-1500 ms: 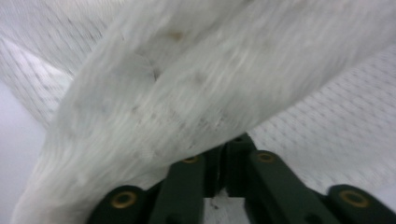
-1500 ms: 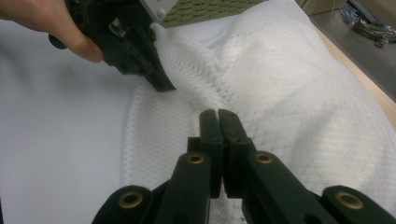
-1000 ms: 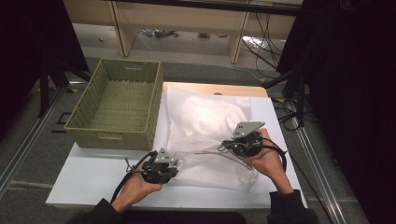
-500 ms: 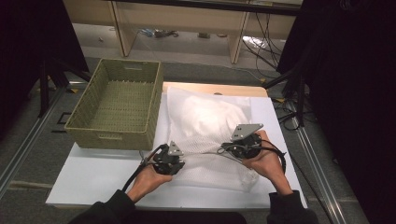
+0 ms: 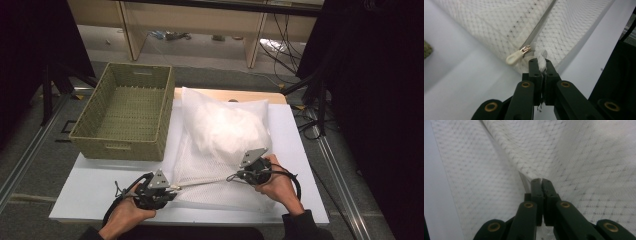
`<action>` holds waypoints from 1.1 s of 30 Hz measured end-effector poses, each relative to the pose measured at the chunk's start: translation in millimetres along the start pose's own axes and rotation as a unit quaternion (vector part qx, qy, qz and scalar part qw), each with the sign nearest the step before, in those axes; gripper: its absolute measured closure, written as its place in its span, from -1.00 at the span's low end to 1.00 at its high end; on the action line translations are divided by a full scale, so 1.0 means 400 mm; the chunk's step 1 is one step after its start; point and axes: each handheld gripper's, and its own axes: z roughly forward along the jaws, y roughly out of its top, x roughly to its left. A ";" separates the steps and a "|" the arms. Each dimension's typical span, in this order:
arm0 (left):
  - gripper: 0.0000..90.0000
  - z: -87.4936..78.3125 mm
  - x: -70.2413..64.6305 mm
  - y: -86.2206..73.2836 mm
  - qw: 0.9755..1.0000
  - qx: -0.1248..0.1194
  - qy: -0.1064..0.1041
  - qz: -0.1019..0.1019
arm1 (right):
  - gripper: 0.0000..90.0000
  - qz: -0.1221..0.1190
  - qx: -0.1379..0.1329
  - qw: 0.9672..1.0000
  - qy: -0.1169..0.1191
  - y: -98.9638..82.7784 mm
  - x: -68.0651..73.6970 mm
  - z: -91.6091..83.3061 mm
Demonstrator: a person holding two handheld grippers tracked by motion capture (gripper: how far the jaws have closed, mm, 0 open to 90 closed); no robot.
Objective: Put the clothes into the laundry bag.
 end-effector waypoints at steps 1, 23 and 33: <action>0.94 0.003 0.001 -0.003 1.000 0.002 -0.002 0.002 | 1.00 -0.007 0.003 1.000 0.003 -0.004 0.000 0.006; 0.39 0.003 -0.032 -0.025 0.998 0.010 -0.054 0.011 | 0.04 0.087 -0.103 0.990 -0.048 -0.053 -0.044 -0.066; -0.01 -0.048 -0.031 -0.020 0.998 -0.063 -0.006 -0.016 | -0.10 0.126 -0.116 0.982 -0.080 -0.083 -0.045 -0.100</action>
